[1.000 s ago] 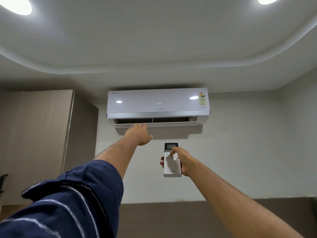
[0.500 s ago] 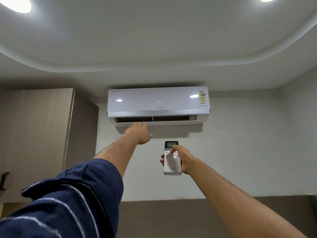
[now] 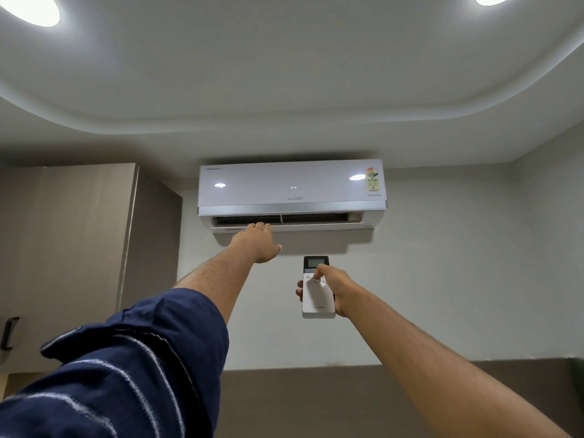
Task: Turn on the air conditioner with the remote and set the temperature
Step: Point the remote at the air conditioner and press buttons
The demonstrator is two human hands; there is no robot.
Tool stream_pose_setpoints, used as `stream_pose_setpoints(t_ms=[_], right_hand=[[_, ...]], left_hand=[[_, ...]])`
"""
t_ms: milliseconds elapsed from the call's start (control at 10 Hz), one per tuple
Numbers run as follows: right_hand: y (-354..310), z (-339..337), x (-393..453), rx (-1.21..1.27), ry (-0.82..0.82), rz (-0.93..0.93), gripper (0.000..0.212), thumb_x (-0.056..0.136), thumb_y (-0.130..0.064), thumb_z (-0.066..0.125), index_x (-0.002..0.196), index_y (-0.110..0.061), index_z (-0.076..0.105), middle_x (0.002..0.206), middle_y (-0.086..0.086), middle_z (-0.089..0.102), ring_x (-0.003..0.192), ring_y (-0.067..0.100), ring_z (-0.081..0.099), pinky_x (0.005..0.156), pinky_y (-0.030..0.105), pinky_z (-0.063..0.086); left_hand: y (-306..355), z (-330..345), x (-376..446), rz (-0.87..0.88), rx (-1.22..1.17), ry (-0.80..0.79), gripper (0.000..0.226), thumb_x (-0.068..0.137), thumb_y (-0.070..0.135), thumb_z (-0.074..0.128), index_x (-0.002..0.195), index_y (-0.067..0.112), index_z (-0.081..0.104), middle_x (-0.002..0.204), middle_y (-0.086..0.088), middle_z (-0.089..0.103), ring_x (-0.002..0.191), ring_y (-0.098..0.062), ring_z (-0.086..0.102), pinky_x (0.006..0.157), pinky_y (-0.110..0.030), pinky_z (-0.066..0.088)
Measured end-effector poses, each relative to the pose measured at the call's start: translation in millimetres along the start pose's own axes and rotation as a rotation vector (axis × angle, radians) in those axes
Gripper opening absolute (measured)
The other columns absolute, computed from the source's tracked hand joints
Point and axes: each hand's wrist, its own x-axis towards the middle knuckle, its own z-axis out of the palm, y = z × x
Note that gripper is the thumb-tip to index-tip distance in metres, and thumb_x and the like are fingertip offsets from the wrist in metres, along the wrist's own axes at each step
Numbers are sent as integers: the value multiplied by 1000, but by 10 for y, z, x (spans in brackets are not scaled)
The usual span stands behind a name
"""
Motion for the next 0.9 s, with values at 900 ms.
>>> stream_pose_setpoints(t_ms=[900], right_hand=[[-55, 55, -106, 13, -18, 24, 56, 78, -5, 43, 134, 0, 47, 94, 19, 70, 67, 31, 70, 65, 35, 57]], left_hand=[[-67, -52, -24, -3, -13, -12, 74, 98, 44, 36, 155, 5, 10, 163, -11, 13, 151, -29, 12, 121, -47, 22]])
